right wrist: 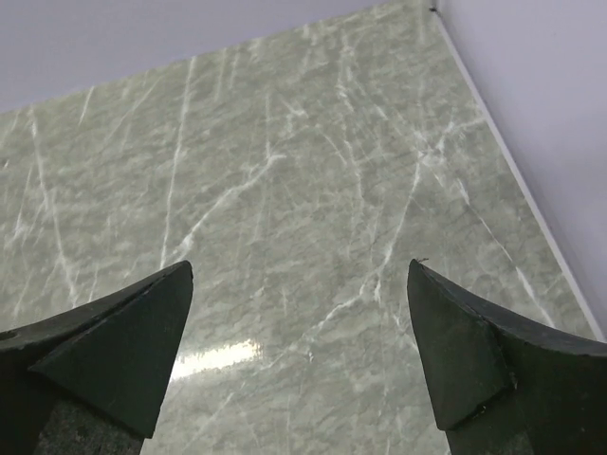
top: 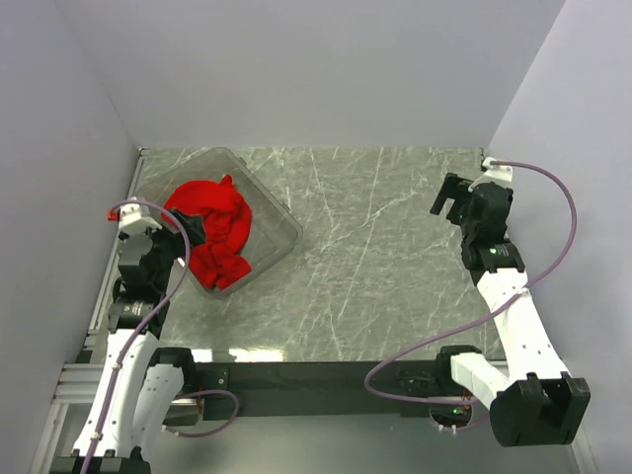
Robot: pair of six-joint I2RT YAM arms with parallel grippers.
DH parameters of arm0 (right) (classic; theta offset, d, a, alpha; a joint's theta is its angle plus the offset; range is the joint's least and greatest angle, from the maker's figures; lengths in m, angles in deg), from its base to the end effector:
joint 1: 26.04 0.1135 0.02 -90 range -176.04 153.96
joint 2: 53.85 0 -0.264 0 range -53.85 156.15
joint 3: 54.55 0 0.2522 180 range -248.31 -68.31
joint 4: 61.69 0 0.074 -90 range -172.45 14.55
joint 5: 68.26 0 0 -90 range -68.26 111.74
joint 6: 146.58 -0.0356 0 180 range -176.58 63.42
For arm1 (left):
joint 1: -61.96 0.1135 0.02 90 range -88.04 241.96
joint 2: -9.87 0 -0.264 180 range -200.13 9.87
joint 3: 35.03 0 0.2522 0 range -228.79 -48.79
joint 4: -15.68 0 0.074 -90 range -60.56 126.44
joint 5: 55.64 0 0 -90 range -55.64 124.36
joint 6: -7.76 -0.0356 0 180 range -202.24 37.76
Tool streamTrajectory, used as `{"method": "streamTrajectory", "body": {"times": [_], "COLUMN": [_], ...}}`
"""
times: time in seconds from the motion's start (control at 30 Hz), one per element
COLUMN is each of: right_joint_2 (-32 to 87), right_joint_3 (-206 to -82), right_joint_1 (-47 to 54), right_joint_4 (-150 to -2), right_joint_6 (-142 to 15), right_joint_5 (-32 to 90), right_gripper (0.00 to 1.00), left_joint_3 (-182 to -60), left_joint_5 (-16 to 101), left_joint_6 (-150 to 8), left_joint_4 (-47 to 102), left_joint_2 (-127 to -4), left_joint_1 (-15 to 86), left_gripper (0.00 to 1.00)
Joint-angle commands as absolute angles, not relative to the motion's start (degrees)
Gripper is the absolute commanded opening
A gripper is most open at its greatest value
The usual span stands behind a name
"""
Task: Fold and stack the t-shirts
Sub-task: Pick up the T-shirt and place it in the bin.
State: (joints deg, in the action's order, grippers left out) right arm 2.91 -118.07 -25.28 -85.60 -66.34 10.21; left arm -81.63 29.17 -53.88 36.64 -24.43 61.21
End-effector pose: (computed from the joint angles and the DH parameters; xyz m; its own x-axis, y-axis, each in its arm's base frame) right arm 0.2299 -0.0041 0.3319 -0.2604 0.1627 -0.9517 0.2254 0.9687 0.1039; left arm 0.1566 0.0012 0.2995 -0.0962 -0.4718 -0.8764 -0.1387 0.8783 -0.4576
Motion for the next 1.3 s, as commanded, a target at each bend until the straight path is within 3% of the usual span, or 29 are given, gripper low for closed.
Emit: {"method": "streamTrajectory", "body": {"times": [0.0,0.07,0.2,0.4,0.57,0.9,1.07,1.17,1.2,1.27], "right_joint_2": [2.8,2.1,2.0,7.1,7.8,8.9,8.5,8.1,8.1,8.1], "right_joint_3": [-122.5,-122.7,-122.4,-124.8,-123.1,-121.4,-120.5,-120.4,-120.5,-120.7], "right_joint_1": [-25.0,-24.7,-23.8,-23.4,-23.3,-23.4,-23.4,-23.5,-23.4,-23.4], "right_joint_4": [-86.6,-86.6,-92.6,-98.6,-97.6,-94.9,-94.8,-95.2,-95.4,-95.8], "right_joint_6": [-61.7,-58.5,-35.5,-33.2,-31.6,-32.4,-32.5,-32.3,-32.2,-32.1], "right_joint_5": [16.6,23.1,57.3,61.0,66.1,65.7,66.0,66.0,66.0,66.0], "right_gripper": [1.00,1.00,1.00,1.00,1.00,1.00,1.00,1.00,1.00,1.00], "left_joint_3": [-86.2,-87.6,-90.6,-98.8,-108.4,-118.7,-123.1,-124.3,-125.1,-125.6], "left_joint_5": [30.8,31.4,30.7,33.9,36.6,29.4,25.5,25.4,25.3,26.5], "left_joint_6": [-53.1,-52.4,-50.4,-46.6,-41.5,-37.3,-36.6,-37.6,-38.2,-38.9], "left_joint_4": [37.2,37.8,41.3,45.0,50.7,55.7,53.2,49.9,49.2,46.8], "left_joint_2": [-26.5,-28.2,-31.4,-42.1,-56.3,-78.1,-90.0,-94.2,-94.8,-94.0], "left_joint_1": [61.1,61.1,61.1,61.2,61.5,61.6,61.6,61.6,61.6,61.6], "left_gripper": [0.99,1.00,0.99,1.00,0.91,0.76,0.75,0.59,0.35,0.10]}}
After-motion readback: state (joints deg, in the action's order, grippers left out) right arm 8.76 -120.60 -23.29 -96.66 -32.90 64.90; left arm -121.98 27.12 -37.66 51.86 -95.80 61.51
